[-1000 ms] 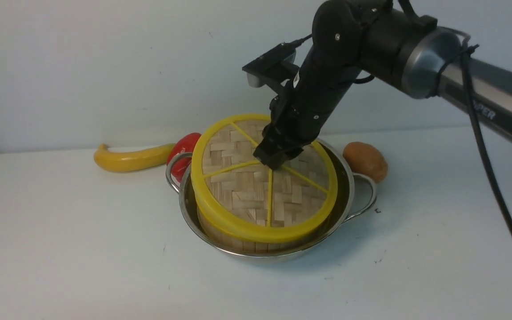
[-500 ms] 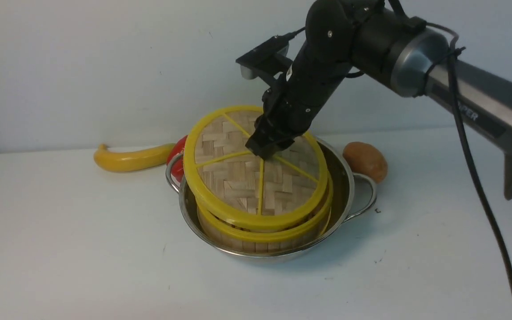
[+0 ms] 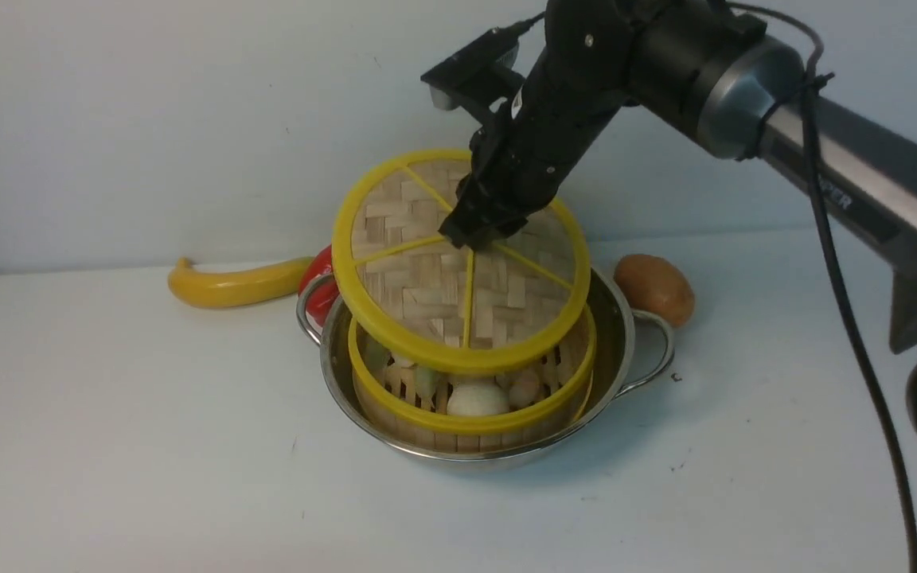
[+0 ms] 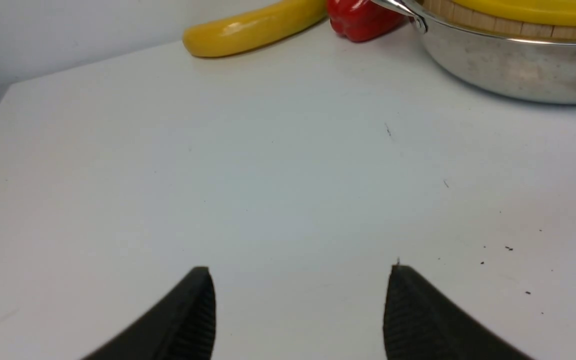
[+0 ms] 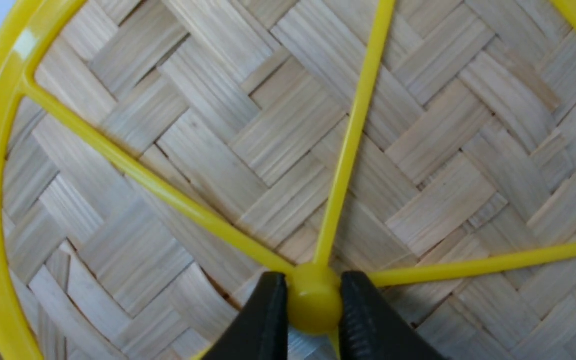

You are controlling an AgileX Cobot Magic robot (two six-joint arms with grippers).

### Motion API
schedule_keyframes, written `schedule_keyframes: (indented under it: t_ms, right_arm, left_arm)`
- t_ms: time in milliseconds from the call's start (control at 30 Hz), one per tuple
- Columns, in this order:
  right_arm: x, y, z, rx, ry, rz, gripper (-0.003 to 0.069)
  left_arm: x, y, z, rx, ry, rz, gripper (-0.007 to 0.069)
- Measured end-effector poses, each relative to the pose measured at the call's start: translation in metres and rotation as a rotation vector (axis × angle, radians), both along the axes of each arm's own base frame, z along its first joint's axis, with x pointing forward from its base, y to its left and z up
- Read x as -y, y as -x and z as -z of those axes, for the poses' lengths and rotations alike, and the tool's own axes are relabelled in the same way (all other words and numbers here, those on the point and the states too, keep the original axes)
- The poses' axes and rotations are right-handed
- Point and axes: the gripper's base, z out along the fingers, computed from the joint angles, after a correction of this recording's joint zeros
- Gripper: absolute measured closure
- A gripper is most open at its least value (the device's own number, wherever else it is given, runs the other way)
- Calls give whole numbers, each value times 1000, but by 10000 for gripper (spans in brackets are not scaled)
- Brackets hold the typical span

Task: Place the steamer in the pot on the white table, and put the lid on the steamer.
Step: 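Place the bamboo steamer lid onto the steamer basket in the pot with the right gripper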

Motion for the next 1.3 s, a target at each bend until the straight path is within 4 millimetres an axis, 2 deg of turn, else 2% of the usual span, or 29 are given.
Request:
schedule_keyframes:
  t_ms: [100,200,467,733,933,1300]
  right_arm:
    - [3,3,-21,43,-32,18,545]
    - [3,4,-24,41,-44,32,545]
    - [5,8,-3,-51,-12,68,545]
    - [11,18,-12,-59,-13,77,545]
    - [11,19,2,-104,9,71,545]
    - [7,22,2,-127,-26,53,545]
  left_arm:
    - [0,0,0,0,0,0,204]
    - [0,0,0,0,0,0,204]
    - [0,0,0,0,0,0,204]
    - [0,0,0,0,0,0,204]
    - [0,0,0,0,0,0,204]
    - [0,0,0,0,0,0,204]
